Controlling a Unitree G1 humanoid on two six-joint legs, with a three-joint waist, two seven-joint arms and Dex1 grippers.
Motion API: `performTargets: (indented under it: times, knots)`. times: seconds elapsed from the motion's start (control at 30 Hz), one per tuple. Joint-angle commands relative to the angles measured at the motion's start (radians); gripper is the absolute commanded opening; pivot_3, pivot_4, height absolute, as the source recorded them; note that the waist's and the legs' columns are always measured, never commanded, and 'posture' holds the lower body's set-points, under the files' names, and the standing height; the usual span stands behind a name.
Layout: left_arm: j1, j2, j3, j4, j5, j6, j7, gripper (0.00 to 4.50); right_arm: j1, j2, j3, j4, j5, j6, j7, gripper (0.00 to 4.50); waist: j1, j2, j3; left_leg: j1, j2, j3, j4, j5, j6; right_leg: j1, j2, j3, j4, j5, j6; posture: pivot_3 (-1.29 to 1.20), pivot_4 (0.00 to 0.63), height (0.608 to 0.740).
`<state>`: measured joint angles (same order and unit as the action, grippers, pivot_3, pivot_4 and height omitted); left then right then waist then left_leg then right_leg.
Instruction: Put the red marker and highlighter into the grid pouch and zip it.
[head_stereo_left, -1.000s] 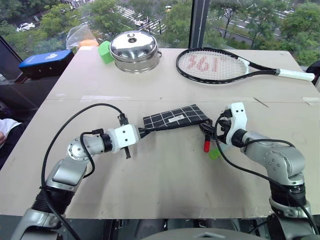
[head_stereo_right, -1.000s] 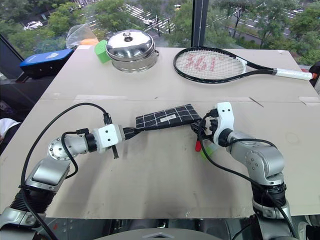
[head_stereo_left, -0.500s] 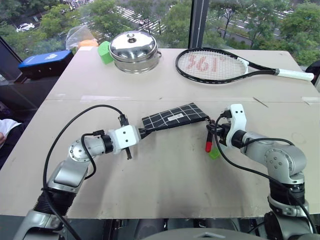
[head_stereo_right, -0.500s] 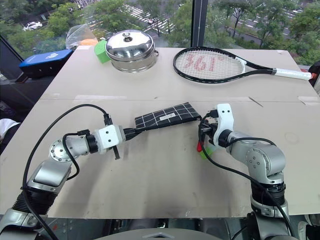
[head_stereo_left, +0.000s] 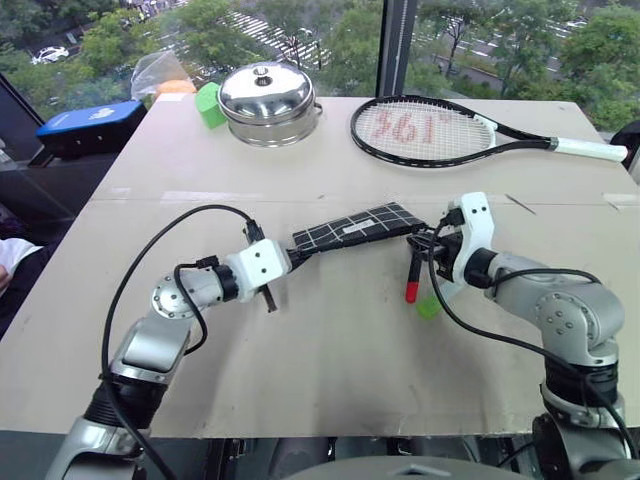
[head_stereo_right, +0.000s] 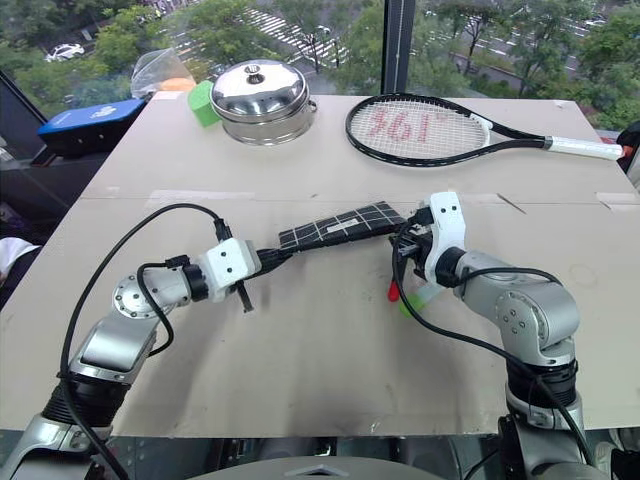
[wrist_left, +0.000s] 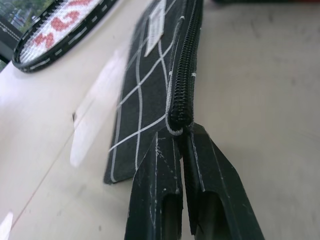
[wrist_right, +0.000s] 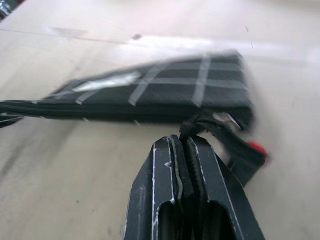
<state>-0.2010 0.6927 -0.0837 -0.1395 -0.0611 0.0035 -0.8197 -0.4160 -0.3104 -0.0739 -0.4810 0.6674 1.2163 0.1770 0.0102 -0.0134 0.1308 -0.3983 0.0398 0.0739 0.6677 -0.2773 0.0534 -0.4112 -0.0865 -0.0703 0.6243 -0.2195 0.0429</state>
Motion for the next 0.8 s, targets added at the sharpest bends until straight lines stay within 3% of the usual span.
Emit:
performTargets:
  times: [0.03,0.37,0.8]
  knots:
    - [-0.034,-0.031,0.003,-0.070,-0.023,0.059,0.023,0.00,-0.034,-0.018,0.044,-0.045,-0.003,0.003,0.020,0.08,0.001,0.000,0.000,0.000,0.000,0.000,0.000,0.000,0.000,0.000,0.000,0.000,0.000,0.000,0.000,0.00,0.150,0.740]
    - [-0.063,-0.083,-0.026,-0.126,-0.009,0.142,0.031,0.00,-0.074,-0.003,0.128,-0.002,-0.063,-0.027,0.029,0.08,0.001,0.000,0.000,0.000,-0.001,0.000,0.000,0.000,0.000,0.000,0.001,0.000,0.000,0.000,0.000,0.00,0.150,0.740]
    - [-0.038,-0.047,-0.052,-0.120,0.025,0.107,0.009,0.00,-0.088,0.034,0.035,-0.033,0.038,0.039,0.082,0.08,0.001,0.000,0.000,0.000,0.000,0.000,0.000,0.000,0.000,0.001,0.001,0.001,0.000,0.000,0.000,0.00,0.150,0.740]
